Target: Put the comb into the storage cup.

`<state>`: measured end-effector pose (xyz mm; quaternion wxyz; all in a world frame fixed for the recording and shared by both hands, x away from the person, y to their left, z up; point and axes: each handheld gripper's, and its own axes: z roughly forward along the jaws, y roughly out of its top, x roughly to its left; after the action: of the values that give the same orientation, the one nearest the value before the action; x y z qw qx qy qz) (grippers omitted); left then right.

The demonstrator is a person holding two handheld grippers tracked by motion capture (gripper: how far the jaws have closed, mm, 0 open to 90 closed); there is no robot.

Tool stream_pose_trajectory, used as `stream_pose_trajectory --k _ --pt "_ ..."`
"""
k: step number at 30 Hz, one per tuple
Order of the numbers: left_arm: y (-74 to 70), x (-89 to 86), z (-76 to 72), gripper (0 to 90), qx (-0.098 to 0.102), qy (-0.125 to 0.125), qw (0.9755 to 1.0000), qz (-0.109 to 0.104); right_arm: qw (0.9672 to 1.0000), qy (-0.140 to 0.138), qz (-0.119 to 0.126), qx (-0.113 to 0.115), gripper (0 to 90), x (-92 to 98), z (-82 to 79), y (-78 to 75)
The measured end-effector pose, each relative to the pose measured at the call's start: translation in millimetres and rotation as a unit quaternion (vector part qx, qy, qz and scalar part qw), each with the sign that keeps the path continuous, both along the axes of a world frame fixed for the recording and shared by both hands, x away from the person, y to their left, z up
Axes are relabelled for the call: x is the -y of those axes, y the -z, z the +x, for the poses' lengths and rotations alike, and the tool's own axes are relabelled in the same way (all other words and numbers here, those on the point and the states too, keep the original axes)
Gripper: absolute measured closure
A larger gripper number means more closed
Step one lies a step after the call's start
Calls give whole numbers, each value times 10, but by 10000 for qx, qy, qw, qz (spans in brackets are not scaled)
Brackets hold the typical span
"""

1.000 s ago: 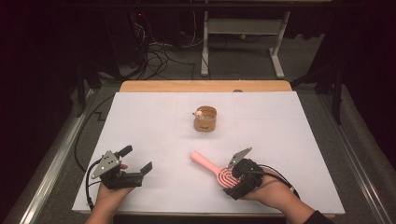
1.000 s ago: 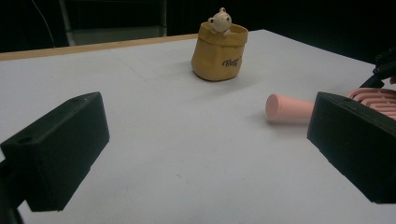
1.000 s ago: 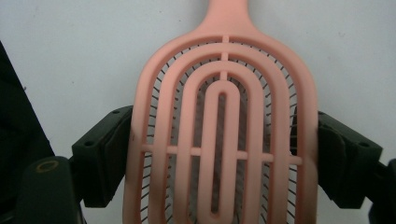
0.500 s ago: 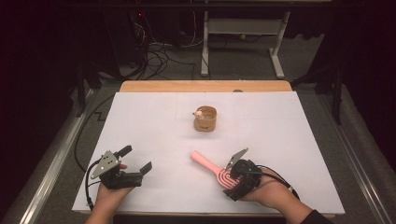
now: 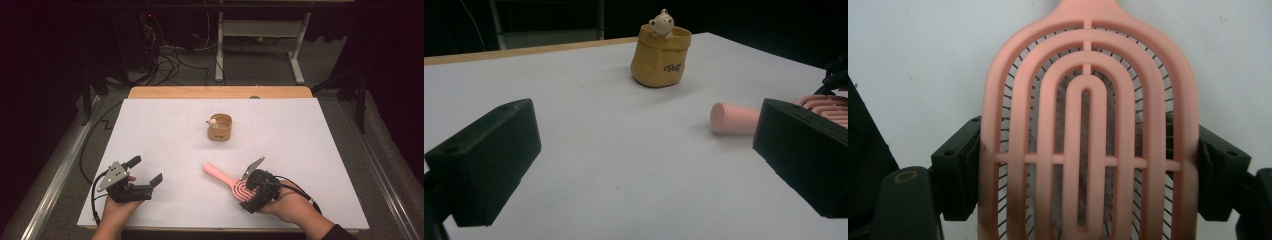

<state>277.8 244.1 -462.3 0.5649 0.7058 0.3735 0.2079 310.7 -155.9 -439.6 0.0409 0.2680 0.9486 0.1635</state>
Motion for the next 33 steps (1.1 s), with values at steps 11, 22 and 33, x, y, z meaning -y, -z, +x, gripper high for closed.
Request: stream_pose_trajectory --k 11,22,33 --pt "-1 -2 -3 0 2 -5 10000 -5 9998 -87 -168 -23 201 -22 2 -8" --pt "-2 -1 -6 0 10 -22 10000 -4 9997 -94 -188 -105 206 -23 30 -20" --pt "-13 12 -21 0 64 -74 9998 143 9999 -59 -71 -47 208 -10 36 -83"
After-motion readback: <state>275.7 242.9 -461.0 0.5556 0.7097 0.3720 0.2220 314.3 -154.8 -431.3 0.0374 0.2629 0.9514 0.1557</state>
